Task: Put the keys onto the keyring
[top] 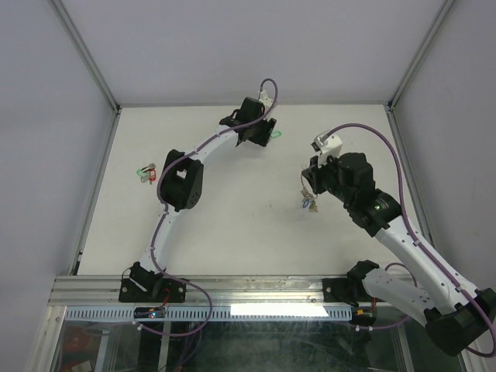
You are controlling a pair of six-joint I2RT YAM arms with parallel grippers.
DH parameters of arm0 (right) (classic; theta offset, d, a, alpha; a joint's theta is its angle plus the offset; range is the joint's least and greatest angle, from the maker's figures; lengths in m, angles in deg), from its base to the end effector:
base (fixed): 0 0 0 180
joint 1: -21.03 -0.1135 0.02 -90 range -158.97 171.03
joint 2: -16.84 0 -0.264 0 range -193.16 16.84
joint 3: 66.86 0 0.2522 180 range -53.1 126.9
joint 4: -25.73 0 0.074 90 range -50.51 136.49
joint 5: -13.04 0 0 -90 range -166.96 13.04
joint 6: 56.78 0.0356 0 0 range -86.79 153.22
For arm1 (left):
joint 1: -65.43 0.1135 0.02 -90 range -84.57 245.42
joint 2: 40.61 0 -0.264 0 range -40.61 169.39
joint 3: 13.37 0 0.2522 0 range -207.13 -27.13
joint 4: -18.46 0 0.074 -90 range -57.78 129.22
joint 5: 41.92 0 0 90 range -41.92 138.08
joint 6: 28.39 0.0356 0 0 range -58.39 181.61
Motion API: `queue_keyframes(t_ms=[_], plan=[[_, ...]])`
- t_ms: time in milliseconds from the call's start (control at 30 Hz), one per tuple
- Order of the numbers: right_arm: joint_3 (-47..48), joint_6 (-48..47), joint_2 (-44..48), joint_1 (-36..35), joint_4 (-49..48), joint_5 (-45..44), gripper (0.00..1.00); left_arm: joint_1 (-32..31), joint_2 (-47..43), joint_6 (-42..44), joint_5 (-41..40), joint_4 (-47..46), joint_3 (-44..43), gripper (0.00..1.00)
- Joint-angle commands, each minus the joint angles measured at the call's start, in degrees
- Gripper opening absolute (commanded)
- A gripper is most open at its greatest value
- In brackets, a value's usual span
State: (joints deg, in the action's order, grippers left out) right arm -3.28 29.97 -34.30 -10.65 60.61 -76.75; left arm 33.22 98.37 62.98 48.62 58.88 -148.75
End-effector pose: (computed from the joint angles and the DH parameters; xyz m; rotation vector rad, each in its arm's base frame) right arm 0.1718 0.1062 0.3316 -0.5956 1.8851 0.3283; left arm 0.4649 -0.2933 0.1948 0.6850 2.2541 -0.2765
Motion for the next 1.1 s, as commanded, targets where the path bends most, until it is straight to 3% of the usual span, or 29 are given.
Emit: queue_keyframes(t_ms=[0, 467, 733, 1067], plan=[[0.17, 2.07, 0.6, 0.3, -3.38, 2.44, 0.0, 0.3, 3.31, 4.2, 2.52, -1.93, -6.1, 0.56], [-0.52, 3.25, -0.68, 0.26, -3.81, 4.62, 0.0, 0.31, 7.89, 8.22, 5.27, -8.97, -7.84, 0.57], [-0.73, 3.33, -1.49, 0.3, -4.12, 5.14, 0.0, -0.49, 10.47, 12.46, 0.43, -11.84, -9.22, 0.49], [-0.93, 3.11, -2.54, 0.3, -4.78, 5.5, 0.0, -1.13, 11.83, 12.92, 0.57, -12.64, -10.01, 0.41]])
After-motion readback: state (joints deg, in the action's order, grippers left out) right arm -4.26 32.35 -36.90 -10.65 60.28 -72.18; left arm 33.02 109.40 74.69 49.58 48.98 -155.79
